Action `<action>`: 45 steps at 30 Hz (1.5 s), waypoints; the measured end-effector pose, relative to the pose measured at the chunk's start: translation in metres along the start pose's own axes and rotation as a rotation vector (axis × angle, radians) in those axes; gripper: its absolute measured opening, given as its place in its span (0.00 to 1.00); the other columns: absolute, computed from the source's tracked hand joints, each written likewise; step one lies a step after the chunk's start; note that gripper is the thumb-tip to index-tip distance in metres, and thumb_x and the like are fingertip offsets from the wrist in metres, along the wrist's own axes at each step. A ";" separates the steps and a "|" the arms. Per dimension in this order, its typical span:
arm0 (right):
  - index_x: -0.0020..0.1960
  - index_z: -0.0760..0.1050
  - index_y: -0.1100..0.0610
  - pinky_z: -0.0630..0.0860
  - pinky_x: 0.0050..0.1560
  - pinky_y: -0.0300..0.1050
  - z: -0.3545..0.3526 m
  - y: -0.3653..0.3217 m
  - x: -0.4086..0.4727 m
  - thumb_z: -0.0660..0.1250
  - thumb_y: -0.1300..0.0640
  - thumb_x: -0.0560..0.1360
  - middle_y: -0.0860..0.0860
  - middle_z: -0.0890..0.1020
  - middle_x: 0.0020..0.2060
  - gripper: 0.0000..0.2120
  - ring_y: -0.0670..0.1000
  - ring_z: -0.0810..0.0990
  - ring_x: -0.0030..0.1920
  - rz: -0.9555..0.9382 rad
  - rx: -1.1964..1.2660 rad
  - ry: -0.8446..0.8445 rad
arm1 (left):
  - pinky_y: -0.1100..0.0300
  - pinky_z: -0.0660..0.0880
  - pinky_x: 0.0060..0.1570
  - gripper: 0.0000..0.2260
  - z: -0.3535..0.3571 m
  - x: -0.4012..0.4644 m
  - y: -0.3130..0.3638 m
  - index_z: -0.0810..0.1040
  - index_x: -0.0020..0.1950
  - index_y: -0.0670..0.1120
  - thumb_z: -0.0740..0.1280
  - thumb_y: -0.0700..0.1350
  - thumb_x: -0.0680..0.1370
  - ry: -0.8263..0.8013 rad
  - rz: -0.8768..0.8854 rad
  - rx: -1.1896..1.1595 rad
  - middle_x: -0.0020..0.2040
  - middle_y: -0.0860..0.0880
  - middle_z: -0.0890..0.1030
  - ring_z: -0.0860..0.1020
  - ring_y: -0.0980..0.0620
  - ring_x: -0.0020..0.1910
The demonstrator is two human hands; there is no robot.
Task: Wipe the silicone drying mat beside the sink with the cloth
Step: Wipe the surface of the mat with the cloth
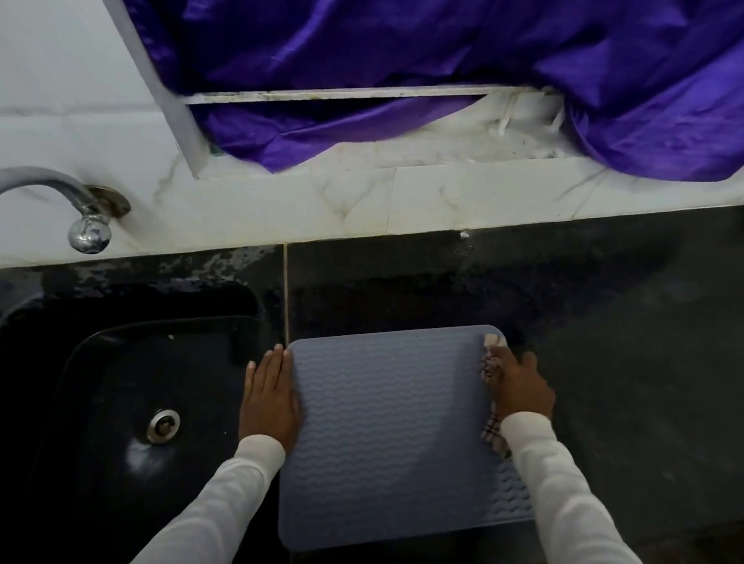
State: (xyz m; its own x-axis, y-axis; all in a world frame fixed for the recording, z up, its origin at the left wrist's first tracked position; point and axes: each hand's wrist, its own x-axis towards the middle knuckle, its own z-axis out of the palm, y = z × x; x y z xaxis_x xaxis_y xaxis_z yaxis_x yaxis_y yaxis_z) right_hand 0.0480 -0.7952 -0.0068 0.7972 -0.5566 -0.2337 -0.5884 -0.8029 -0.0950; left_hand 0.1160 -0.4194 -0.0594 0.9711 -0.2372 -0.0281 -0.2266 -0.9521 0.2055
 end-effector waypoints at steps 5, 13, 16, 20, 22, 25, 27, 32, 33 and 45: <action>0.73 0.59 0.49 0.74 0.52 0.56 -0.003 -0.002 0.002 0.55 0.50 0.79 0.60 0.62 0.71 0.23 0.65 0.78 0.53 0.036 0.043 0.008 | 0.51 0.41 0.74 0.27 0.000 -0.001 0.002 0.56 0.77 0.42 0.47 0.49 0.78 -0.001 -0.013 0.001 0.76 0.43 0.61 0.58 0.46 0.75; 0.71 0.62 0.50 0.75 0.49 0.54 -0.015 -0.009 -0.006 0.57 0.51 0.79 0.58 0.67 0.63 0.21 0.64 0.78 0.51 0.064 0.083 -0.005 | 0.50 0.42 0.75 0.28 0.001 -0.004 0.001 0.51 0.78 0.45 0.46 0.51 0.78 -0.013 -0.024 -0.010 0.77 0.45 0.56 0.52 0.49 0.76; 0.69 0.66 0.52 0.73 0.46 0.52 -0.021 -0.030 -0.024 0.58 0.50 0.79 0.58 0.70 0.62 0.19 0.64 0.79 0.51 0.041 0.144 0.036 | 0.52 0.39 0.74 0.27 0.003 -0.004 -0.001 0.51 0.78 0.45 0.46 0.50 0.79 0.001 -0.016 -0.031 0.78 0.46 0.56 0.52 0.49 0.77; 0.68 0.68 0.50 0.75 0.47 0.51 -0.021 -0.094 -0.063 0.57 0.51 0.80 0.57 0.74 0.59 0.17 0.61 0.79 0.50 -0.201 0.243 0.125 | 0.49 0.44 0.75 0.27 0.004 -0.003 0.000 0.51 0.78 0.44 0.46 0.49 0.79 -0.003 -0.015 -0.048 0.77 0.45 0.56 0.52 0.48 0.77; 0.68 0.69 0.49 0.77 0.48 0.52 -0.013 -0.134 -0.083 0.59 0.51 0.79 0.56 0.74 0.58 0.18 0.60 0.78 0.50 -0.338 0.302 0.092 | 0.49 0.44 0.75 0.26 0.004 -0.005 0.000 0.50 0.78 0.44 0.49 0.48 0.81 -0.009 -0.012 -0.072 0.78 0.45 0.55 0.50 0.48 0.77; 0.68 0.67 0.51 0.77 0.51 0.54 0.003 -0.196 -0.104 0.59 0.52 0.79 0.55 0.73 0.60 0.18 0.59 0.78 0.53 -0.492 0.282 0.031 | 0.50 0.42 0.75 0.29 0.000 -0.005 0.000 0.50 0.78 0.44 0.56 0.48 0.80 -0.024 -0.003 -0.090 0.78 0.45 0.53 0.50 0.49 0.77; 0.71 0.64 0.54 0.75 0.54 0.54 0.016 -0.228 -0.114 0.58 0.54 0.80 0.56 0.70 0.64 0.20 0.59 0.77 0.56 -0.540 0.207 -0.044 | 0.52 0.41 0.75 0.28 -0.002 -0.004 -0.001 0.53 0.78 0.44 0.58 0.49 0.79 -0.021 -0.006 -0.128 0.78 0.46 0.55 0.51 0.49 0.77; 0.77 0.52 0.57 0.74 0.55 0.55 0.046 -0.244 -0.118 0.54 0.57 0.81 0.58 0.60 0.73 0.25 0.61 0.76 0.59 -0.492 0.065 -0.185 | 0.51 0.45 0.75 0.26 0.002 -0.006 -0.005 0.59 0.76 0.44 0.57 0.49 0.79 0.017 0.008 -0.168 0.76 0.45 0.60 0.56 0.49 0.76; 0.77 0.52 0.57 0.74 0.54 0.56 0.049 -0.243 -0.117 0.55 0.58 0.81 0.59 0.60 0.73 0.25 0.61 0.76 0.58 -0.509 0.048 -0.170 | 0.51 0.45 0.75 0.26 0.002 -0.006 -0.005 0.60 0.76 0.43 0.54 0.50 0.79 0.035 0.006 -0.179 0.76 0.45 0.61 0.57 0.48 0.76; 0.76 0.54 0.53 0.73 0.57 0.58 0.042 -0.208 -0.098 0.58 0.57 0.80 0.62 0.60 0.72 0.27 0.63 0.75 0.61 -0.469 -0.013 -0.147 | 0.50 0.42 0.75 0.29 -0.005 -0.010 0.001 0.52 0.78 0.43 0.55 0.49 0.79 0.016 0.015 -0.092 0.78 0.45 0.54 0.51 0.48 0.77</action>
State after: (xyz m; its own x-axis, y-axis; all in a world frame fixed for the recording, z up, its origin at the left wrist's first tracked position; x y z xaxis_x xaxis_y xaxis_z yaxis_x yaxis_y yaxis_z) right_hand 0.0864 -0.5644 -0.0042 0.9477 -0.0995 -0.3031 -0.1685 -0.9629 -0.2106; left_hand 0.1070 -0.4167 -0.0541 0.9690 -0.2470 -0.0088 -0.2335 -0.9267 0.2945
